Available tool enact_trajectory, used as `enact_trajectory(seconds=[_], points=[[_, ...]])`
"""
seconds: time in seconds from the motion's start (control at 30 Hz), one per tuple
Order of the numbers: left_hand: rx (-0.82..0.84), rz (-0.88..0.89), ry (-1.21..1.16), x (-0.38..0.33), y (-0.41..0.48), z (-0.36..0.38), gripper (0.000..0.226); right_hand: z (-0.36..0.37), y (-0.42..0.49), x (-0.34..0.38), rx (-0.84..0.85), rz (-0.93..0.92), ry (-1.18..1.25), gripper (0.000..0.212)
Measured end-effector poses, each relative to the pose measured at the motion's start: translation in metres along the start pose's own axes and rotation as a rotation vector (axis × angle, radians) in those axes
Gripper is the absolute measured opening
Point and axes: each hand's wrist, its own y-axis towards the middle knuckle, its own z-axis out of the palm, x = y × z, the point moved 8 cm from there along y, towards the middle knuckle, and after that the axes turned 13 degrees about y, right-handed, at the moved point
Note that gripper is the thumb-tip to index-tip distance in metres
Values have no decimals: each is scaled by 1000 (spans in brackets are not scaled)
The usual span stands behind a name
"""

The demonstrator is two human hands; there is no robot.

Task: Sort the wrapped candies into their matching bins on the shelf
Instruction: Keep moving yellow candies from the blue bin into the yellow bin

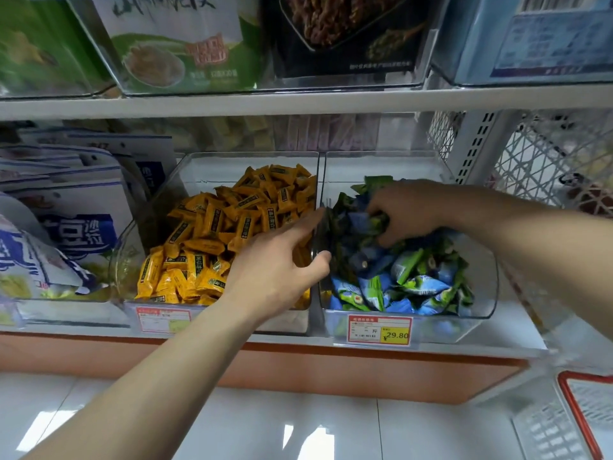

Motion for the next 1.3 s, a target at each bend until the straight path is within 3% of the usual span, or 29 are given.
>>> enact_trajectory(seconds=[0.17, 0.37, 0.5, 0.53, 0.6, 0.63, 0.7, 0.77, 0.9, 1.0, 1.13, 1.3], points=[[7, -12, -21, 3, 1, 2, 63, -21, -17, -37, -96, 92, 178, 25], [51, -19, -58, 3, 0, 3, 67, -18, -10, -31, -169, 86, 257, 49], [70, -21, -78, 2, 0, 2, 68, -19, -1, -12, -238, 83, 78, 68], [66, -20, -77, 2, 0, 2, 68, -27, -4, -4, -338, 47, 30, 65], [56, -18, -73, 2, -1, 2, 68, -35, -11, 12, -496, -75, 90, 37], [51, -19, -69, 2, -1, 2, 68, -32, -12, 15, -474, -102, 175, 22], [41, -21, -59, 3, -1, 2, 68, -9, -6, 17, -262, -49, 184, 9], [36, -19, -53, 2, -1, 2, 68, 8, -4, 11, -117, 26, 57, 19], [30, -8, -55, 1, 0, 2, 69, 16, 0, -4, -18, 82, -23, 40], [34, -12, -58, 2, -1, 2, 68, 26, 7, -6, 84, 89, -38, 43], [31, -14, -52, 2, 0, 2, 68, 33, 15, -8, 138, 97, -28, 51], [41, -25, -49, 1, -1, 2, 67, 29, 14, -12, 19, 118, -97, 53]])
